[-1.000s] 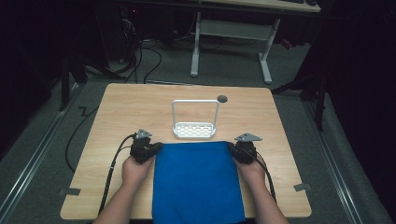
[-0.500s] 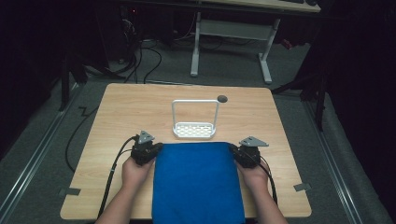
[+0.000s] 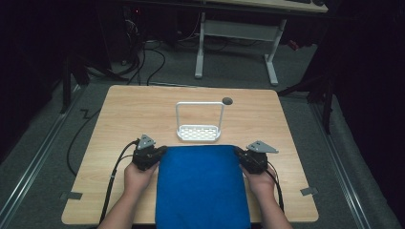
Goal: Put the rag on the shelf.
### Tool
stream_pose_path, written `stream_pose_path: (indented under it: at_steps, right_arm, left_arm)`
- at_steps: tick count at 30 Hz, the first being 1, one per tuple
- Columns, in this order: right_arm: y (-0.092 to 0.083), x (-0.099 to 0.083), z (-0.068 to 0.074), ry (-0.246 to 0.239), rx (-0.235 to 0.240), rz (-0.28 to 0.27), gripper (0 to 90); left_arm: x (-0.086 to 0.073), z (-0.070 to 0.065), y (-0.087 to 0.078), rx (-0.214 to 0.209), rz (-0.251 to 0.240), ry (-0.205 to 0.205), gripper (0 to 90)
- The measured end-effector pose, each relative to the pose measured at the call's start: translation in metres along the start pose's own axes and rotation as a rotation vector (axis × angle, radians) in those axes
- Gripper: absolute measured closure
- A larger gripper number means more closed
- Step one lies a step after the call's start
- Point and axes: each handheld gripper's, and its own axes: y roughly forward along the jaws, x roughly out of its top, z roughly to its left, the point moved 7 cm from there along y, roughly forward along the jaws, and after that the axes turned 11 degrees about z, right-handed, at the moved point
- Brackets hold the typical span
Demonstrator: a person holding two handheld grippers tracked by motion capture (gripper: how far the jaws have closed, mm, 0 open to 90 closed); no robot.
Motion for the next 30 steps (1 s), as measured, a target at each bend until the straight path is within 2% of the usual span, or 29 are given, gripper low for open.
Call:
stream_pose_path:
  at_steps: [11, 13, 19, 30]
  right_arm:
    - [-0.019, 0.012, 0.000, -0.003, 0.018, -0.076, 88.5]
    - [-0.023, 0.015, 0.001, -0.005, 0.020, -0.090, 88.5]
    - [-0.038, 0.025, 0.004, -0.007, 0.031, -0.151, 88.5]
    - [-0.064, 0.039, 0.014, -0.029, 0.039, -0.241, 88.5]
  left_arm:
    - [0.013, -0.003, -0.031, -0.006, -0.115, -0.023, 88.6]
    - [0.016, -0.005, -0.037, 0.006, -0.134, -0.013, 88.6]
    - [0.024, -0.012, -0.054, -0.002, -0.195, -0.011, 88.5]
    - [0.040, -0.025, -0.085, 0.023, -0.297, 0.037, 88.5]
